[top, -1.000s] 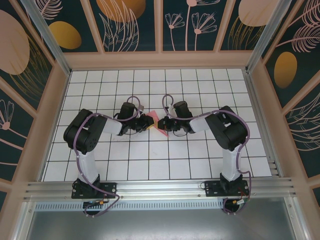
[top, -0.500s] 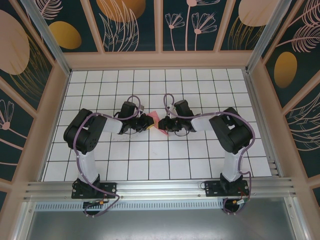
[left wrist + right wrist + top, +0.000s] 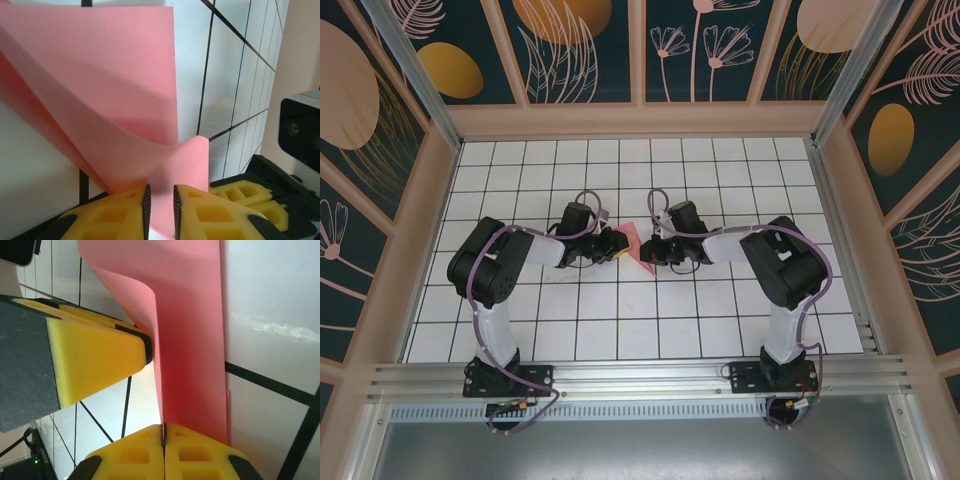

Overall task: Fold a paper plane with a square sheet of paper (pick it up from the middle)
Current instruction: Fold the wing for the fifth time at the center of the table.

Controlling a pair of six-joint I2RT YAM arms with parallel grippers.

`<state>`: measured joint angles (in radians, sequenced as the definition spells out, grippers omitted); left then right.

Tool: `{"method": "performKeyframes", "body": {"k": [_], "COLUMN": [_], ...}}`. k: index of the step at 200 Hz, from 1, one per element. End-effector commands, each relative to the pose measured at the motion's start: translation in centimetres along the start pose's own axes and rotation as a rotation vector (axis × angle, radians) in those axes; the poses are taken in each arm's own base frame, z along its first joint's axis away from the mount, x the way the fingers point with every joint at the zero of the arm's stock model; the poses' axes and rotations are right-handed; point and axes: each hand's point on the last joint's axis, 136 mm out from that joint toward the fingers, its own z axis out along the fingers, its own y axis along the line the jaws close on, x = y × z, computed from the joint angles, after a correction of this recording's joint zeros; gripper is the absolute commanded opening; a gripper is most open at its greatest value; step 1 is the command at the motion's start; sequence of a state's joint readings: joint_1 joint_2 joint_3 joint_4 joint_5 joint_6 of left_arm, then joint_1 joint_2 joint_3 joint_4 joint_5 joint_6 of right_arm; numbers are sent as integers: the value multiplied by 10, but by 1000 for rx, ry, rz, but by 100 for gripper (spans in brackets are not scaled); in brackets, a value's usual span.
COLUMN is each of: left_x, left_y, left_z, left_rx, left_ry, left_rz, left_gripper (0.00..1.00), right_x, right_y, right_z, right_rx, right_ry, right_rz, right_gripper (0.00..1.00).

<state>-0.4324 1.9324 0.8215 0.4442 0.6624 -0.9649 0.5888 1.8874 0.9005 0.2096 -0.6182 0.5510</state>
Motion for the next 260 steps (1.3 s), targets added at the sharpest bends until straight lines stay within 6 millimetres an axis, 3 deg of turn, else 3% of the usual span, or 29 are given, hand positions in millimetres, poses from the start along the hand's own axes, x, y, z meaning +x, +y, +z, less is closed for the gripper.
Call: {"method": "performKeyframes", "body": {"k": [1,36,85,131,167,211,260], "left_x": [-5,1,12,13,12,10,9], "left_y": [-2,-25,-33,-28,-9,9,14], "left_z": [0,-8,-7,2,9,14,15], "left_rx": [4,108,148,137,52,-31,-48], "left_ry": [-27,-20,5,24,29,27,25], "left_rz": [48,88,113,104,70,39,32], "left_gripper": [26,33,34,32,29,27,27], "right_x": [6,6,5,6,6,1,4], "right_y": [-6,-2,-2,-7,-9,-5,-1], "right_z": [4,5,3,3,4,-2,-13], "right_rx": [-5,-63,-119,-122,-108,-81,-33], "right_ry": [2,-3,-8,-6,0,-4,7], "right_rz": [3,25,70,102,105,78,36], "right_gripper": [2,0,0,0,1,11,21]}}
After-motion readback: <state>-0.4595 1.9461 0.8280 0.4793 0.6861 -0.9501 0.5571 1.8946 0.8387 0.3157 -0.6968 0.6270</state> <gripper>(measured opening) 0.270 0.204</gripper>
